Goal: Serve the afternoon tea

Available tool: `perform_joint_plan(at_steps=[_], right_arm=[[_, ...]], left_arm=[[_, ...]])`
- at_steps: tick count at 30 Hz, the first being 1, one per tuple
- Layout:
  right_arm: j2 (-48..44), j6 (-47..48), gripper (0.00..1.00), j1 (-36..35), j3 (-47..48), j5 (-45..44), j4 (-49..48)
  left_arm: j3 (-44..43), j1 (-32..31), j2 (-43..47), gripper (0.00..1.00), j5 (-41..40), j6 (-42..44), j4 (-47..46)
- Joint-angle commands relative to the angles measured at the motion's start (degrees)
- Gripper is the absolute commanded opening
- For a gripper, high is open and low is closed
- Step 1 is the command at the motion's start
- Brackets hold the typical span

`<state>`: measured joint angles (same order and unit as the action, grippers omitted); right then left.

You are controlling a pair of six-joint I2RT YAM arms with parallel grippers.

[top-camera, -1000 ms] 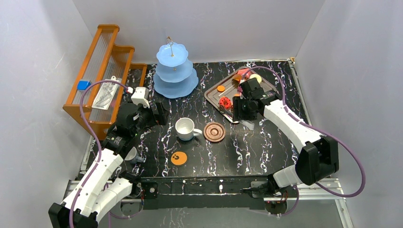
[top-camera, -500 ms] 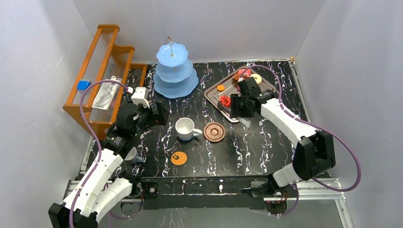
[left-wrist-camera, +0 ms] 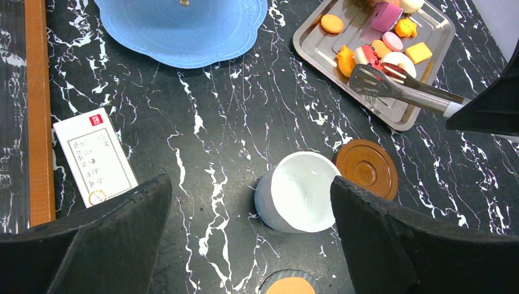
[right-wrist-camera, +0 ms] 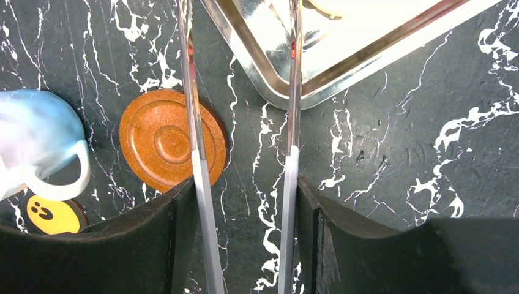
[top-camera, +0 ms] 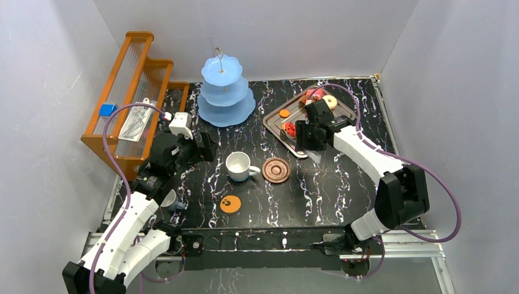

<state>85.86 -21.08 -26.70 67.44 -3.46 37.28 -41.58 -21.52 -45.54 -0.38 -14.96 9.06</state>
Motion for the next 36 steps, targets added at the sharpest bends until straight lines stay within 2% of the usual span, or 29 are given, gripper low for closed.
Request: perform_joint_plan(at_steps=[1,17,24,36], right_arm=[[-0.3,-0.5,0.63,-0.1,0.6,0.3,-4.6],[1.4,-0.8,0.63,-0.1,1.2,-1.2,-4.2],[-0.2,-0.7,0.54,-0.1,1.2,-1.4,-4.1],[-5.5,1.5,0.51,-0.1,7.4,-4.0,2.5]], left_arm=[[0.5,-0.3,0.7,0.98,0.4,0.8,-0.9],[0.5,-0.3,0.8,0.98,0.4,0.9,-0.9],[0.5,-0.3,1.0,0.98,0.3,1.0,-0.9],[0.5,-0.3,0.2,0.98,0.1,1.0,-1.1]])
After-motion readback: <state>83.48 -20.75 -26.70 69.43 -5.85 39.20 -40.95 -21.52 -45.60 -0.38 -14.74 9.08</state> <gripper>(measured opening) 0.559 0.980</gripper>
